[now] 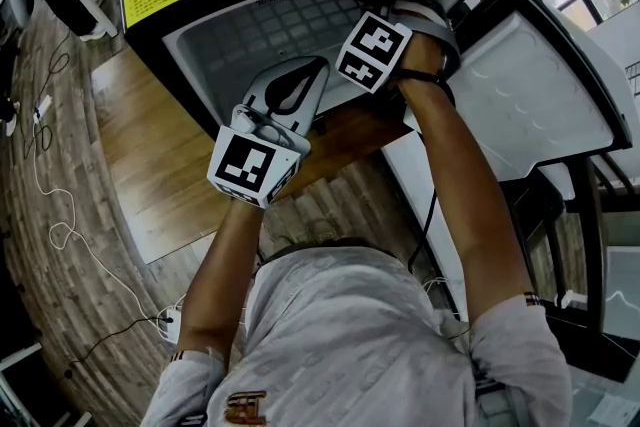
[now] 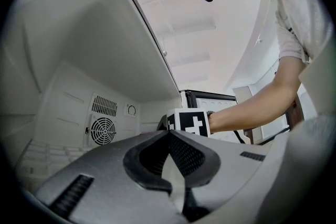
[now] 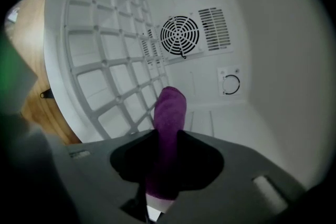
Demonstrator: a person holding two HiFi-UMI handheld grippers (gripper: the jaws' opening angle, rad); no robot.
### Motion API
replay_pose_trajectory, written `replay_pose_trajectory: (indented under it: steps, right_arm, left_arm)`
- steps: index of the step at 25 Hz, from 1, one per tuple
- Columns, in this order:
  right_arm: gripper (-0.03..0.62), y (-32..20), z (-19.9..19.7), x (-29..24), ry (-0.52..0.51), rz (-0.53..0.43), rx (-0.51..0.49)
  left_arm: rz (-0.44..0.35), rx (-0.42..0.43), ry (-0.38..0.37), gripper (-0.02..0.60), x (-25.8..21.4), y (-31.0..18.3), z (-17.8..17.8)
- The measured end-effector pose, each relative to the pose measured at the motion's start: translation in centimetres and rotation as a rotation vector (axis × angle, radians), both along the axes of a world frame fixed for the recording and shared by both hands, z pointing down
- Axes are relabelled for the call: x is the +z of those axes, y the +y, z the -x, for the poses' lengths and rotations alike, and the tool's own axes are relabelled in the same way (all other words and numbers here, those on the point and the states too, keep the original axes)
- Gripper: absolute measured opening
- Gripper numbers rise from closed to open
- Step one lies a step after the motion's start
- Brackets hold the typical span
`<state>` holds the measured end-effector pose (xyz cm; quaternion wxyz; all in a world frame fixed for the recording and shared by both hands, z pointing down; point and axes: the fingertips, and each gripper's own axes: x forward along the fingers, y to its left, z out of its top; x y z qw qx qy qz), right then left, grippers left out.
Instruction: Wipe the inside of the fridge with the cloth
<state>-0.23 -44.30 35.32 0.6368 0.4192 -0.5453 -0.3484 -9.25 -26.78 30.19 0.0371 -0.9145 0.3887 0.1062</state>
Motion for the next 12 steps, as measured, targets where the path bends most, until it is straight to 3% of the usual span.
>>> replay_pose_trajectory:
  steps: [12]
  right_arm:
    - [0.110, 2.3, 0.8, -3.0, -0.042, -0.084, -0.044]
  left_arm:
    - [-0.006, 0.001, 0.005, 0.000, -0.3, 0.1, -0.1]
